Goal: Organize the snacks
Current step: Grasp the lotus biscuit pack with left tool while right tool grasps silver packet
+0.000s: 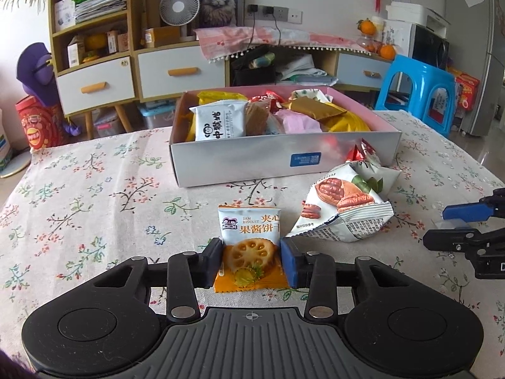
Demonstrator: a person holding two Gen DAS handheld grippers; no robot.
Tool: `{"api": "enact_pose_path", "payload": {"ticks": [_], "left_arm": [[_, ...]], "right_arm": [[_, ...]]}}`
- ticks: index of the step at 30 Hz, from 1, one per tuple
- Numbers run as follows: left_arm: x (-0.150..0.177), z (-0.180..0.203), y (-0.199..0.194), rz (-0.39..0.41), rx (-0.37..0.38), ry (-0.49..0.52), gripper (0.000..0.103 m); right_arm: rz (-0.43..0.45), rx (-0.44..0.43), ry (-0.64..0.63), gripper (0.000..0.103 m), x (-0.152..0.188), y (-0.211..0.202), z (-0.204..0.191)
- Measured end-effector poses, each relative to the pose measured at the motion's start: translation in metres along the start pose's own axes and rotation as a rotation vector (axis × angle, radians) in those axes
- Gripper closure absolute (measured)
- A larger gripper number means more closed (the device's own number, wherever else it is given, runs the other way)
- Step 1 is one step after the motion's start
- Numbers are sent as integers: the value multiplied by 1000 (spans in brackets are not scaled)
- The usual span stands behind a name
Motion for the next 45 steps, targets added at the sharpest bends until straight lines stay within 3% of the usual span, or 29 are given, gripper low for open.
{"api": "enact_pose_path", "payload": {"ticks": [4, 12, 18, 21, 27, 29, 31, 33, 40, 45], "left_arm": [[-1, -6, -1, -13, -13, -36, 66], [0, -17, -5, -46, -23, -103, 67], [2, -20, -9, -56, -26, -110, 67], [3, -21, -11, -61, -29, -111, 67], [8, -23, -17, -70, -19, -107, 67], [11, -23, -19, -71, -17, -100, 67], [14, -23, -22, -70, -19, -91, 67], [16, -23, -24, -68, -19, -80, 66], [20, -20, -27, -51, 5, -47, 59], [20, -16, -25, -39, 14, -29, 45]], "right_arm": [[-2, -4, -34, 76, -2, -2, -7], [-10, -11, -42, 77, -3, -4, -10], [-12, -19, -49, 87, -5, -5, -15], [-17, -31, -49, 103, -6, -5, -17], [-12, -80, -62, 103, -8, -10, -21], [-1, -94, -63, 96, -9, -14, -19], [16, -86, -67, 59, -10, -20, -15], [34, -66, -86, 46, -11, -24, -11], [-54, -73, -154, 43, -1, -22, -8], [-107, -102, -178, 49, 10, -31, -15]]}}
Point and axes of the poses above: each gripper's, at about its wrist camera, not at the fingertips, and y roughly the way its jaws point, z to its right, x to its underside, the point moved 5 cm from there along y, roughly the way its jaws point, and after that the axes turned 6 degrees about -x, right-handed, at the moved point
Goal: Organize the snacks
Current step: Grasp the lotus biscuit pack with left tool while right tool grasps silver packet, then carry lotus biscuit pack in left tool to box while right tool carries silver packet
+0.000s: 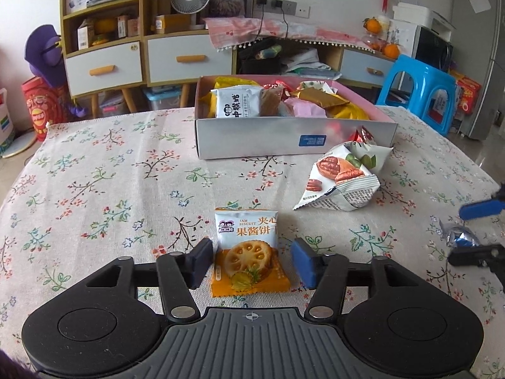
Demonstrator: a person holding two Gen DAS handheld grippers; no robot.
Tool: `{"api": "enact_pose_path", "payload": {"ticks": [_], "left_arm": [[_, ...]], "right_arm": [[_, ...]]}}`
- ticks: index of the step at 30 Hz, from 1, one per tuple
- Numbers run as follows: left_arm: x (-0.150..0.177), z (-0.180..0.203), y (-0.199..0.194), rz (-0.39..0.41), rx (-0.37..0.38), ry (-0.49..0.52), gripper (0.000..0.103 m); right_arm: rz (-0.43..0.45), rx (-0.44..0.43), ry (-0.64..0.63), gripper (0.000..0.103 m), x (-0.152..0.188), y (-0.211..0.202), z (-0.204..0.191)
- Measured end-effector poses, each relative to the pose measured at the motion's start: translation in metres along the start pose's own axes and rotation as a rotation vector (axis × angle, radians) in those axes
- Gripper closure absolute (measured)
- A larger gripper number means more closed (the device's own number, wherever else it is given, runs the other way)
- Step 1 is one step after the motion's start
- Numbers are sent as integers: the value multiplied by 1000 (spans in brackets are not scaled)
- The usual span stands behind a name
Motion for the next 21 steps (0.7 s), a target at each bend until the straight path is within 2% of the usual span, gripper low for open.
{"api": "enact_pose_path", "payload": {"ticks": [3, 5, 6, 7, 9, 15, 21], "left_arm": [[0, 4, 1, 6, -13, 17, 43], [1, 6, 1, 9, -19, 28, 45], [1, 7, 1, 9, -22, 34, 46], [1, 8, 0, 9, -24, 38, 48], [1, 9, -1, 10, -31, 41, 63], [1, 6, -4, -3, -44, 23, 66], [-5, -3, -5, -29, -36, -50, 66]], "right_arm": [[-22, 4, -15, 57, 8, 0, -6], [-22, -15, -10, 73, 8, -1, -8], [-24, -26, -3, 84, 8, -2, -9], [-27, -29, -1, 88, 7, -2, -10], [-26, -15, -18, 89, 6, -2, -12], [-5, -2, -21, 89, 1, -2, -14], [28, -2, -1, 89, -15, -5, -13]]}}
Point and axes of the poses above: each gripper's, at about its wrist camera, not at the fingertips, and y roughly the way its jaws point, z to its right, x to its underside, the point moved 5 cm from there along y, roughly the way its jaws point, and after that the axes turned 6 degrees about -x, right-handed, at the moved point
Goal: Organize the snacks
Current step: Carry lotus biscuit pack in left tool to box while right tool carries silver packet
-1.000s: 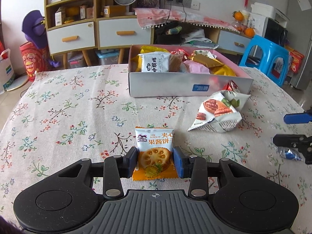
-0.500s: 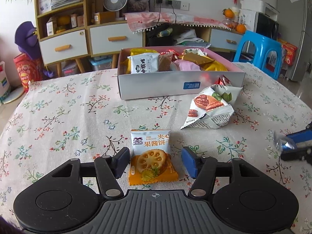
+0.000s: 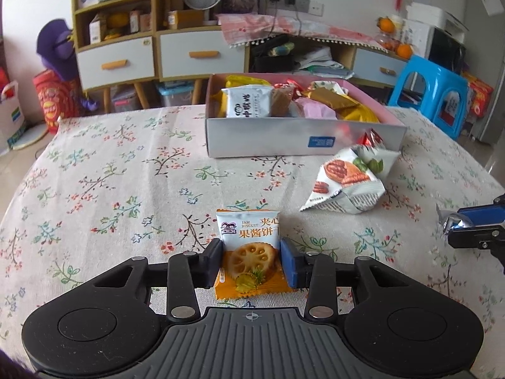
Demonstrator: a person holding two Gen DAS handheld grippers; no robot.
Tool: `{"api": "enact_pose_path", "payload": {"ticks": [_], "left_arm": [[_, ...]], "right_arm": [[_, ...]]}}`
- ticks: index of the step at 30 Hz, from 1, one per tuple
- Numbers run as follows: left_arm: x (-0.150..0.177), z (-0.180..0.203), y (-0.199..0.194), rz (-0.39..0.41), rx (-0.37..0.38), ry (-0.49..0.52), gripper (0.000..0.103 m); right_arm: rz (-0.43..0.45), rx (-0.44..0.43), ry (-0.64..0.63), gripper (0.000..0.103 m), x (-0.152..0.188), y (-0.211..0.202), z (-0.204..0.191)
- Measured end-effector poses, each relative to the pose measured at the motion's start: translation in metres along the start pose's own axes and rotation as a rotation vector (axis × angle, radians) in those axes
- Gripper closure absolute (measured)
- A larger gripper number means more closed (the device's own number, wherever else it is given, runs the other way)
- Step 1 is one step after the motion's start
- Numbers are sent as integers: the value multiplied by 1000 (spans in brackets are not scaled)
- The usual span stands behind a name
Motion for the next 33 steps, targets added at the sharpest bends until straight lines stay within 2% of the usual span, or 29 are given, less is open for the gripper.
{"api": "enact_pose_path", "payload": {"ticks": [12, 20, 27, 33], "left_arm": [[-33, -1, -14, 48, 3, -68, 66], [-61, 2, -18, 66, 20, -109, 66], [-90, 14, 3, 54, 27, -110, 66], [-116, 36, 28, 63, 52, -86, 66]], "right_arm": [[51, 31, 28, 89, -41, -3, -3], [103, 71, 169, 89, -74, -7, 22], [150, 39, 344, 89, -96, 5, 60], [159, 34, 432, 88, -106, 25, 82]]}}
Point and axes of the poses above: each gripper's, at about its wrist camera, not at the fingertips, and y roughly the way its jaws point, z to its right, x to its underside, the point moved 5 cm from there along y, roughly the way its jaws point, and after that the axes turned 6 degrees about -x, right-handed, at the moved point
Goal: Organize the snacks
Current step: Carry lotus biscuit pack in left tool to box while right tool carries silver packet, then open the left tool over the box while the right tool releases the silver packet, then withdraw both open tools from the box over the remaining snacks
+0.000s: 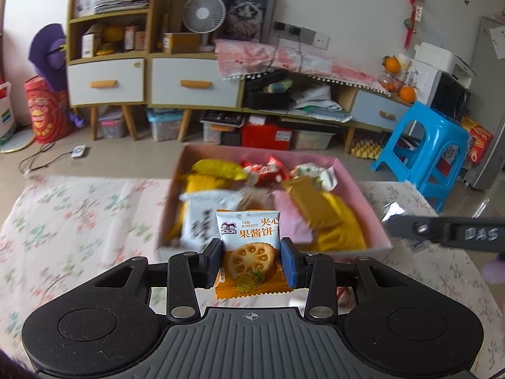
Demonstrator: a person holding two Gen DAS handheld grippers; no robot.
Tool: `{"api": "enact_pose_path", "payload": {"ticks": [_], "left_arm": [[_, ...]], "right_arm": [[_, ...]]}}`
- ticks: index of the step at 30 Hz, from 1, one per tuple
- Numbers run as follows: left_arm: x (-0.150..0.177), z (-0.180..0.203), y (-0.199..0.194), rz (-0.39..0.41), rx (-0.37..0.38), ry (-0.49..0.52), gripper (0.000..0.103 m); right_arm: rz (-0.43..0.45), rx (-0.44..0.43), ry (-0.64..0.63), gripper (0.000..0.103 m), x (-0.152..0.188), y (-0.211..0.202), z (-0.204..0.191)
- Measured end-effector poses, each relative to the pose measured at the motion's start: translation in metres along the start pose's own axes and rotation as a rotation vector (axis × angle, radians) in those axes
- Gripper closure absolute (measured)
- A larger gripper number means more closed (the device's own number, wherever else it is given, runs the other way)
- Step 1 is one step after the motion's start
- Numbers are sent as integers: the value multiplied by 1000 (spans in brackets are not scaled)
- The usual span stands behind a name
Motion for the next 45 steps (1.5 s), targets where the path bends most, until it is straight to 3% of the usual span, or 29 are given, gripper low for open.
{"api": "enact_pose_path", "payload": {"ticks": [12, 21, 27, 31, 36, 45], "left_arm": [[-9, 28, 52, -24, -10, 48, 66], [-3, 22, 72, -35, -24, 37, 61], [-4, 20, 69, -28, -22, 44, 53], [-5, 19, 63, -33, -16, 41, 50], [-7, 19, 48, -25, -16, 45, 37], [-4, 11, 11, -15, -11, 47, 22]], "right_arm": [[-23, 45, 56, 87, -4, 46, 30], [-15, 10, 100, 75, -4, 59, 42], [8, 4, 76, 58, -9, 56, 33], [19, 7, 58, 54, -11, 51, 28], [24, 14, 61, 45, -12, 39, 25], [36, 31, 55, 31, -15, 10, 17]]}}
Point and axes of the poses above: each gripper's, at about its wrist camera, not at the fingertips, and y roughly the way its jaws point, z to its right, x to its underside, the point moved 5 cm from there along y, roughly the way its jaws point, and after that the axes turned 6 degrees about -x, right-handed, at the moved point
